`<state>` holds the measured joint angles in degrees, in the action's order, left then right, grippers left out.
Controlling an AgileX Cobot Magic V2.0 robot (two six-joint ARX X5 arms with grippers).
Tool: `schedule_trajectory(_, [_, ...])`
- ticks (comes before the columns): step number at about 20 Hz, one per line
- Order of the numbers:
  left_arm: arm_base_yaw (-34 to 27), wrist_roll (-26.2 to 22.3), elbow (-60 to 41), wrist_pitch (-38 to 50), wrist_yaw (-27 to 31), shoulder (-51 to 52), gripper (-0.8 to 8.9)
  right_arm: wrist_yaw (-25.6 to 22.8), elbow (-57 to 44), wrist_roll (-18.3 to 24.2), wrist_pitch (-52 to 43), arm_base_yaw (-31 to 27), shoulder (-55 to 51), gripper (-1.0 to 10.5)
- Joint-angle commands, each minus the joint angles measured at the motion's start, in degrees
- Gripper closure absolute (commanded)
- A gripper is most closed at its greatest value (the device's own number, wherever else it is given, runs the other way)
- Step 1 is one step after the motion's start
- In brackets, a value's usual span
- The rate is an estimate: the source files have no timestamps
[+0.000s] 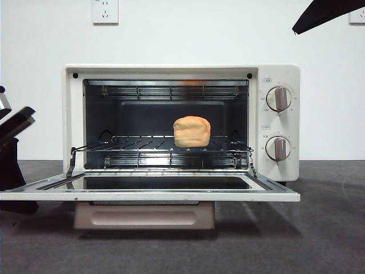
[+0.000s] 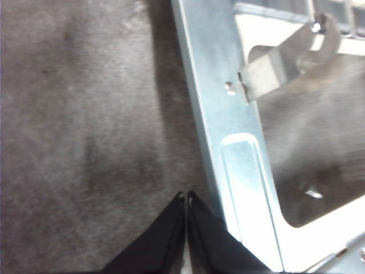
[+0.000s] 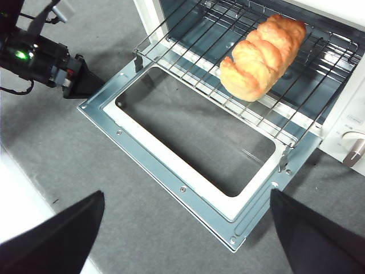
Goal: The left arm flap open the oven, the right arm pick bread and place it into oven, the left arm flap close the oven
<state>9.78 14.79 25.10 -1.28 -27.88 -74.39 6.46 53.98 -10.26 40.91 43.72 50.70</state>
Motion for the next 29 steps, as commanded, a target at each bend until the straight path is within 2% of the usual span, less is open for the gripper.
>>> schedule_trajectory(1, [-0.5, 1.7, 0.4, 4.1, -6.6, -0.6, 7.99, 0.2, 0.9, 0.3, -0.6, 0.4, 0.4, 4.8])
schedule_trajectory(6, [-3.3, 6.5, 0.4, 11.8, -11.2, -0.2, 7.98, 0.1, 0.9, 0.2, -0.6, 0.4, 0.4, 4.8])
schedule_trajectory(15, [-7.2, 12.0, 0.5, 24.9, -11.3, 3.8, 7.98, -0.1, 0.9, -0.7, -1.4, 0.4, 0.4, 4.8])
schedule_trajectory(18, [-7.3, 12.3, 0.6, 28.2, -11.1, 3.8, 7.98, -0.1, 0.9, -1.1, -1.4, 0.4, 0.4, 4.8])
schedule_trajectory(25, [-6.8, 12.7, 1.1, 25.2, -11.1, 5.9, 7.97, -0.5, 0.9, -1.1, -1.5, 0.4, 0.4, 4.8])
schedule_trajectory(26, [-6.6, 11.7, 1.6, 23.1, -11.1, 7.2, 7.97, -0.5, 0.9, -1.1, -1.5, 0.4, 0.4, 4.8])
schedule_trajectory(29, [-4.9, 4.8, 5.4, 10.3, -8.2, 13.7, 7.96, -0.5, 0.9, -1.0, -1.7, 0.4, 0.5, 4.8])
